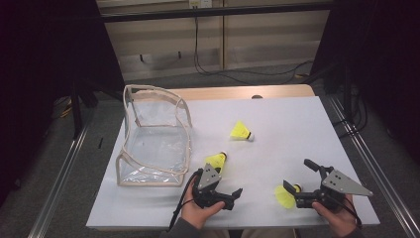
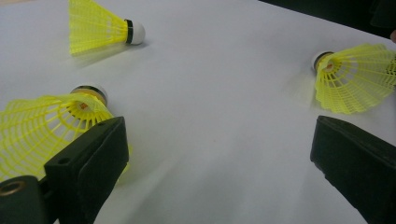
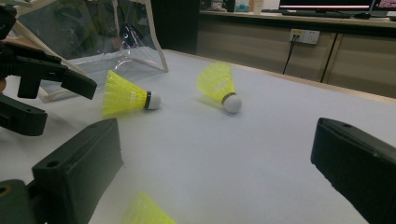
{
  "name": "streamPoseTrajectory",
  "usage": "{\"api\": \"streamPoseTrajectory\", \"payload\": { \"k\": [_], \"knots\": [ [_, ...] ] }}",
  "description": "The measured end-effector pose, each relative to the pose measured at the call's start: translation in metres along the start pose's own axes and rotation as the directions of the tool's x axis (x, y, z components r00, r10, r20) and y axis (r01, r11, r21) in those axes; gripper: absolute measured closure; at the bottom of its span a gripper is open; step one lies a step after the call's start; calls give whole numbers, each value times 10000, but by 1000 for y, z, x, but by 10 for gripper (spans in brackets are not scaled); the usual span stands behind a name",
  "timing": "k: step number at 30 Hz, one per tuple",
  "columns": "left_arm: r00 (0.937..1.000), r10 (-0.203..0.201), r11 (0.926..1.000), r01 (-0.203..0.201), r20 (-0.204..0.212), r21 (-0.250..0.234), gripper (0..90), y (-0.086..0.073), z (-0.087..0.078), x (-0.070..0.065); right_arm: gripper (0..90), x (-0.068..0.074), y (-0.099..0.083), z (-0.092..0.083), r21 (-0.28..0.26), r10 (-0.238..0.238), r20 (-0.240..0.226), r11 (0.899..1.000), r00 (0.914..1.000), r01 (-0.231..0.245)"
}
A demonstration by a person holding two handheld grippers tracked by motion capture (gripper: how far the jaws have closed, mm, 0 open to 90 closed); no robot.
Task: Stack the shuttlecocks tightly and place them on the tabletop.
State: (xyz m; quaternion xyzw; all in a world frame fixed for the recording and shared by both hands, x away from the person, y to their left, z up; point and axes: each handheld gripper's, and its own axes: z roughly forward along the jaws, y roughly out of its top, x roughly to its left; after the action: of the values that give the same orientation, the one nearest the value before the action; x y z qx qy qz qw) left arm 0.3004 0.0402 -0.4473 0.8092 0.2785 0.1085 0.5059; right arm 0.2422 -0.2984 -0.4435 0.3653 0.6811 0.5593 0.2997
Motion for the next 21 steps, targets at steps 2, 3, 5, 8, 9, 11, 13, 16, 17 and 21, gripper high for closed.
{"api": "streamPoseTrajectory", "payload": {
  "k": [2,3,5,8,9,11,13,16,17,21],
  "knots": [
    [9998,-145,9998,147,-146,93,47,1,1,1,12,0,0,0,6,-16,32,10000,10000,16],
    [9996,-124,9998,128,-237,145,48,1,3,2,12,0,0,0,5,10,45,10000,10000,-10],
    [9990,-230,9996,237,-380,179,50,0,5,3,10,0,0,0,-8,20,71,10000,10000,-19],
    [9981,-371,9991,381,-490,200,59,0,7,4,10,-1,0,-1,-2,1,81,10000,10000,-1],
    [9980,-395,9990,404,-486,169,60,1,8,4,10,-1,0,-1,3,-2,81,10000,10000,2],
    [9974,-431,9989,440,-583,149,70,1,9,5,10,-1,0,0,-4,7,64,10000,10000,-7],
    [9964,-502,9986,514,-686,148,75,2,10,6,11,0,0,0,-13,25,63,10000,10000,-25],
    [9938,-566,9979,593,-953,262,101,2,12,7,10,-1,0,-1,-13,4,74,10000,10000,-4],
    [9928,-645,9975,672,-1005,239,101,2,13,7,10,-1,0,-1,-16,14,70,10000,10000,-14],
    [9876,-769,9961,820,-1371,320,127,3,16,9,11,-1,0,-1,-18,19,52,10000,10000,-18]
  ]
}}
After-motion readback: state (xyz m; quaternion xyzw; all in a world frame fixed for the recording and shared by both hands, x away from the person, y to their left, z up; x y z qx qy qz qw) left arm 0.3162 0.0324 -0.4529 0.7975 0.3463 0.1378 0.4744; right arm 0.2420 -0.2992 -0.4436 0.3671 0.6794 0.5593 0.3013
